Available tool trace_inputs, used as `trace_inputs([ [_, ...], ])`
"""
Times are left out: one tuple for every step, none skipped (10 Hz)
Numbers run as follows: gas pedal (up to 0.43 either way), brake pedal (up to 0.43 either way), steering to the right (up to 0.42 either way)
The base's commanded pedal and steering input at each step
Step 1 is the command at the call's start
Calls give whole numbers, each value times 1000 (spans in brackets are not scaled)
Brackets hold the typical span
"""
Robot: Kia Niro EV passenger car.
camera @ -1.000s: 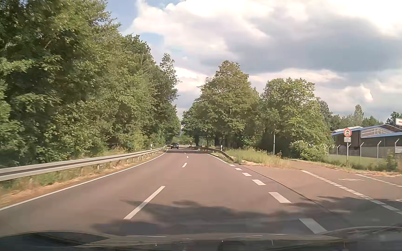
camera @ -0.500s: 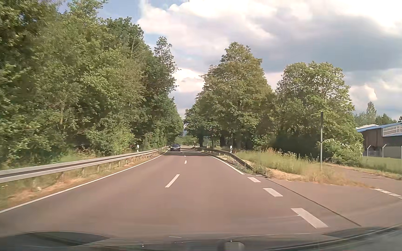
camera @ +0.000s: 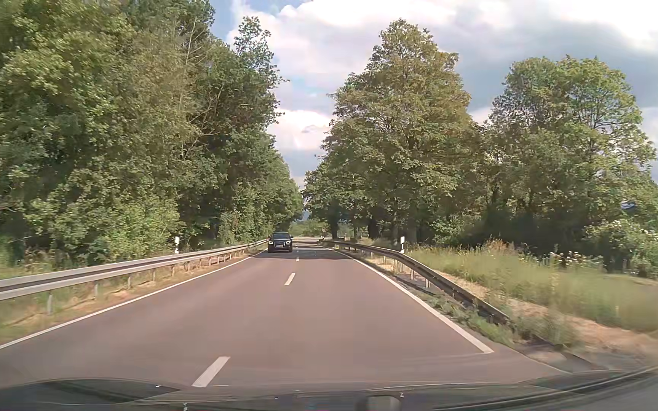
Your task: Follow the waypoints while adhering to traffic rules and regulations
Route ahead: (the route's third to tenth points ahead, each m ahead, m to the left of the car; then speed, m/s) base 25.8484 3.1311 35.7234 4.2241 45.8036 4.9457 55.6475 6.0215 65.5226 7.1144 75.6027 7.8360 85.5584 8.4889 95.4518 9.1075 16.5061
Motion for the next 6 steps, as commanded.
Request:
trace_inputs([
  [228, 0, -12],
  [228, 0, -15],
  [228, 0, -15],
  [228, 0, -16],
  [228, 0, -16],
  [228, 0, -16],
])
